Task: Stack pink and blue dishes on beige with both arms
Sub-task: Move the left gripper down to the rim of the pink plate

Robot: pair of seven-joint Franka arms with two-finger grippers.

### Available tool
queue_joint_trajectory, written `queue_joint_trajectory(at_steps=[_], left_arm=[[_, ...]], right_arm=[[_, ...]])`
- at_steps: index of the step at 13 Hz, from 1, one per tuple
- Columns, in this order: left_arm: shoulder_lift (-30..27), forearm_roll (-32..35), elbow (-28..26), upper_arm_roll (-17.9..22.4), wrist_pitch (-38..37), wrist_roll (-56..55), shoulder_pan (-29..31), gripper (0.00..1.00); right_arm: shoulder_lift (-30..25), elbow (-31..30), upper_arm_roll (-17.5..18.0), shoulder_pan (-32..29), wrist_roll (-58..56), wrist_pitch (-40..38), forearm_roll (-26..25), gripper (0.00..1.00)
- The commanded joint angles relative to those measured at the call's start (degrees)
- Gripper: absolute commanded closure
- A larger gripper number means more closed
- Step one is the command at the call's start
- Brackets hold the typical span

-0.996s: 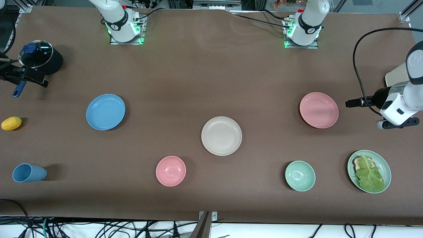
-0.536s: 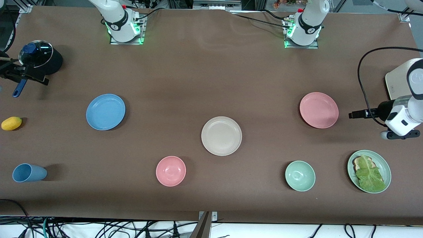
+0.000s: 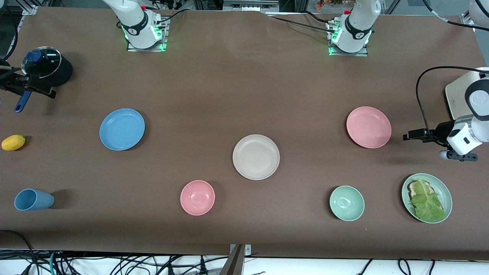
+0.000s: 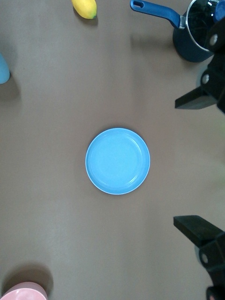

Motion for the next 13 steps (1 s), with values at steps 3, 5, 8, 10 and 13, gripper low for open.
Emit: queue_joint_trajectory(at_steps=[3,5,8,10,13], left_arm=[[-1.31,-4.67,-8.41,-0.27,8.90,9.45,2.71,0.00],[-0.52,-7.12,-10.61,-0.27,11.80,12.78,3.24,0.00],[1.06,-10.55,-12.64,-0.27,14.89,15.70,3.51,0.00],[1.68,-10.83,-13.78,-0.27,16.55,16.48,3.60,0.00],[1.68,-14.25,-16.76,-0.27,19.28,20.34,3.60,0.00]], right_arm=[[-1.32,-0.67,-0.29,0.12,-0.40,-0.70,0.49,0.00],[-1.40,-0.67,-0.29,0.12,-0.40,-0.70,0.49,0.00],[-1.32,-0.67,-0.21,0.12,-0.40,-0.87,0.49,0.00],[-1.32,-0.67,-0.21,0.12,-0.40,-1.05,0.49,0.00],[-1.32,-0.50,-0.21,0.12,-0.40,-1.58,0.49,0.00]])
